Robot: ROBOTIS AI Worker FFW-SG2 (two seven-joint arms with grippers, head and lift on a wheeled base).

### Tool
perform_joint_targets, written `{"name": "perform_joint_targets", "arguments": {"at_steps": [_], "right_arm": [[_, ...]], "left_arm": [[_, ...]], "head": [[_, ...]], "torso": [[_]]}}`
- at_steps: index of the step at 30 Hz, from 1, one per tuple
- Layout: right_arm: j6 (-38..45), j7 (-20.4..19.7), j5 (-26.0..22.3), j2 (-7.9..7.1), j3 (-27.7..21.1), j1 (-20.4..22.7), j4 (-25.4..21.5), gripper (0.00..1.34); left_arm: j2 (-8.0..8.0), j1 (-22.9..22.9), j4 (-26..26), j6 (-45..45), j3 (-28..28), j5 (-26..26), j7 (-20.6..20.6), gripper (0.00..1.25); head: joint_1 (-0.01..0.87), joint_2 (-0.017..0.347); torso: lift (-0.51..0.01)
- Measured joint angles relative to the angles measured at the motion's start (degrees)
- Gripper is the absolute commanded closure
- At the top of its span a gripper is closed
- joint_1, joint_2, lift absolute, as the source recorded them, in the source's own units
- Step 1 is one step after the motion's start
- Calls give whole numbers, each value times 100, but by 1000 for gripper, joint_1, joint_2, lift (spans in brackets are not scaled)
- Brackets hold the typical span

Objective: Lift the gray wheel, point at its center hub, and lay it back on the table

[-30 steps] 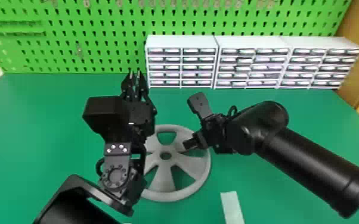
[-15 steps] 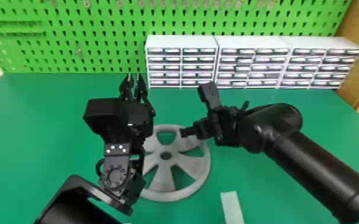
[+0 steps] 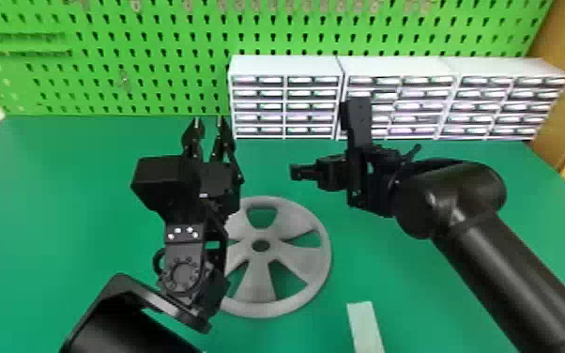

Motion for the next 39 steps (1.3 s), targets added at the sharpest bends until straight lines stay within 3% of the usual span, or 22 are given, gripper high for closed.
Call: {"name": "perform_joint_targets", "arguments": {"at_steps": [5, 14, 31, 39], "right_arm": [[-58, 0, 316, 70, -449, 297, -493, 248], [-859, 0, 791, 194, -858, 794, -1002, 248], [-1344, 0, 1001, 233, -1218, 1214, -1253, 248], [-1848, 0, 1218, 255, -1331, 1393, -1270, 248]], "left_arm": [[-48, -66, 131, -72, 41, 39, 0, 697], [-124, -146, 529, -84, 316, 245, -1, 596], [-139, -149, 802, 0, 558, 380, -113, 567], [-182, -254, 968, 123, 755, 467, -589, 541]], "head": [[692, 48], [692, 48], [692, 48], [692, 48]], "torso": [[-96], [-96], [-96], [-96]]}}
